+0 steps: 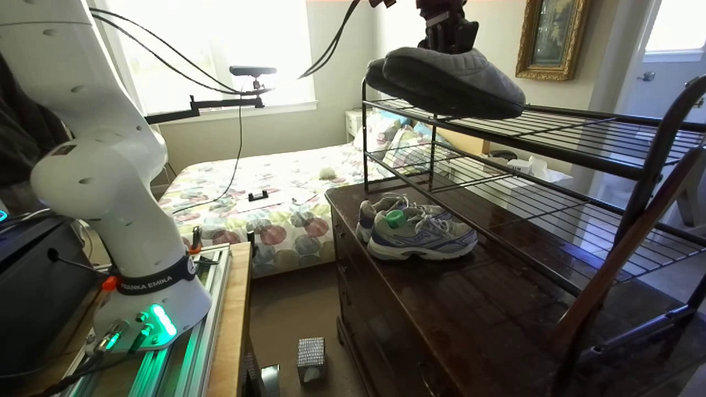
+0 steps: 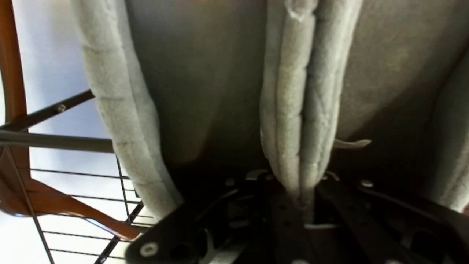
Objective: Put the house slippers on the cabinet.
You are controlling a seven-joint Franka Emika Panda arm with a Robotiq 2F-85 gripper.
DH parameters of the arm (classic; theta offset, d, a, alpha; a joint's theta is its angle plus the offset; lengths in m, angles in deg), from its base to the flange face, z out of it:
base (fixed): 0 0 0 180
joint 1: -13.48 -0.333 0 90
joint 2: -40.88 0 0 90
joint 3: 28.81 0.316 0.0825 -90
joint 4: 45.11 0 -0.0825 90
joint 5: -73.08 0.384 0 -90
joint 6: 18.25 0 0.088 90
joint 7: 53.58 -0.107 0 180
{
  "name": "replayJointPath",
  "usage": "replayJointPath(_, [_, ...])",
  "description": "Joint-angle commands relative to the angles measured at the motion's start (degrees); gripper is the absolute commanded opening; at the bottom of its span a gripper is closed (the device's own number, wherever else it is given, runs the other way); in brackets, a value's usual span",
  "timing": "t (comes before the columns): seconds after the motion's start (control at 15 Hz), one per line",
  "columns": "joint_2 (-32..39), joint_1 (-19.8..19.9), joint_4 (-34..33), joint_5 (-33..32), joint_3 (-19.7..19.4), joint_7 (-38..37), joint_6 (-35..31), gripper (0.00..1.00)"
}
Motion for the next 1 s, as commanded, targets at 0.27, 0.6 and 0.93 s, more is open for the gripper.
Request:
replayJointPath(0.27, [-7.5, 2.1, 8.5, 0.9, -3.4, 6.1, 1.2, 0.03])
replayJointPath(0.6, [-6.2, 2.4, 7.2, 0.1, -4.1, 6.3, 0.6, 0.11])
replayJointPath(0.93, [-6.8, 2.8, 7.6, -3.2, -4.1, 7.8, 2.4, 0.03])
